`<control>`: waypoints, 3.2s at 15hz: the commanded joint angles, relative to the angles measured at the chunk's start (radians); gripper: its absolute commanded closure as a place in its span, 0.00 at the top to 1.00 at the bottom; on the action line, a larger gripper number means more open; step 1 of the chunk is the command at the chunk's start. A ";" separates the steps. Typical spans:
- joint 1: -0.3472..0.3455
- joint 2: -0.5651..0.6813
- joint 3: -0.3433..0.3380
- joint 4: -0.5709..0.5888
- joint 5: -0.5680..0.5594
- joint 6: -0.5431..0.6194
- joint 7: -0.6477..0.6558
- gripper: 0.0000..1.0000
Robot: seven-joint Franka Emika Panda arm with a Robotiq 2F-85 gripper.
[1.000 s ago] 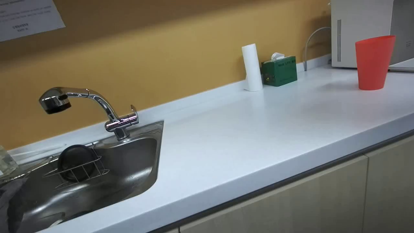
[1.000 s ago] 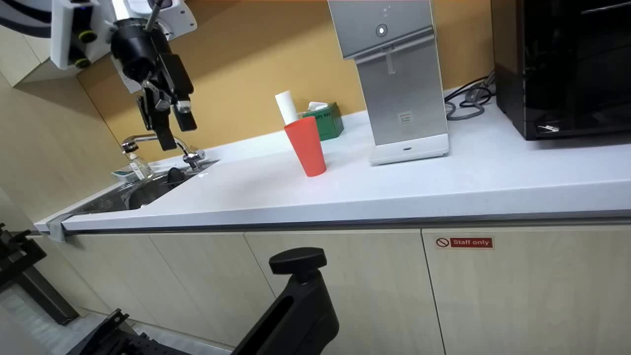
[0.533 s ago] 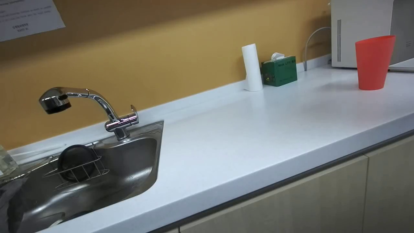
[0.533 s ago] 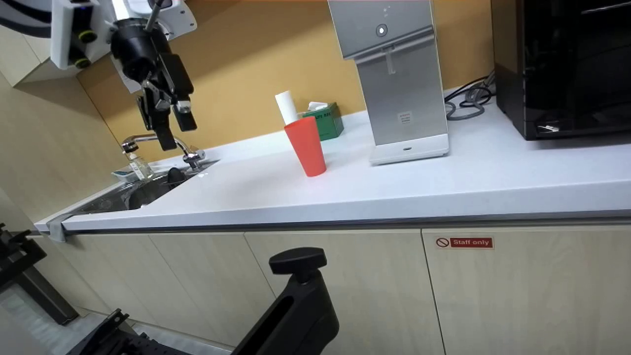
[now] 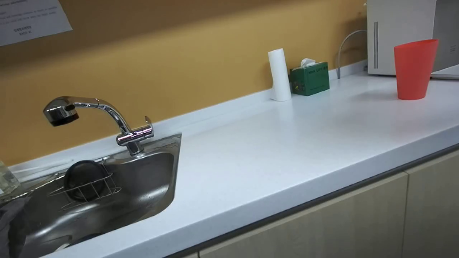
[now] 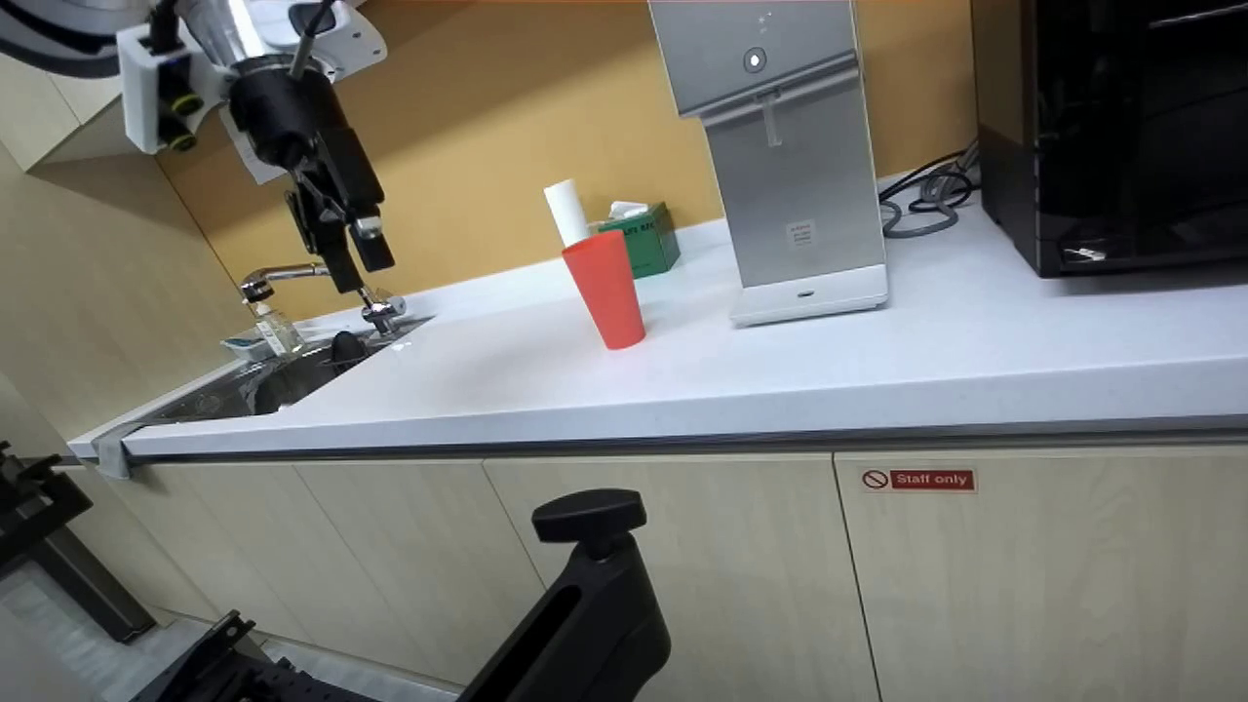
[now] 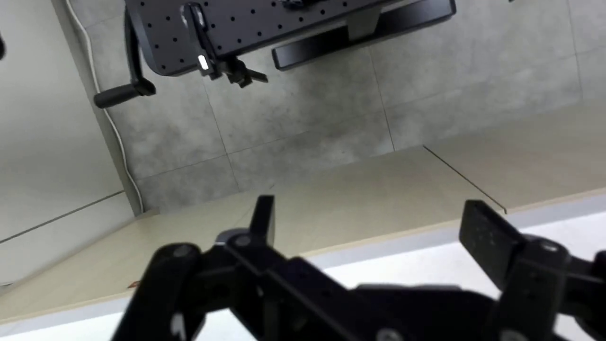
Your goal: Put the orange cup on the drip tray of the dispenser
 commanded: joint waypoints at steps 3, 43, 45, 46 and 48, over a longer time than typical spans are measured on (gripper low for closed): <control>0.023 -0.004 0.042 -0.075 0.071 0.241 0.156 1.00; -0.596 0.406 0.602 -0.040 -0.599 1.195 1.002 1.00; -0.680 0.415 0.665 -0.004 -0.720 1.196 1.100 1.00; -0.717 0.425 0.695 0.018 -0.780 1.190 1.146 1.00; -0.784 0.447 0.755 0.067 -0.905 1.168 1.244 1.00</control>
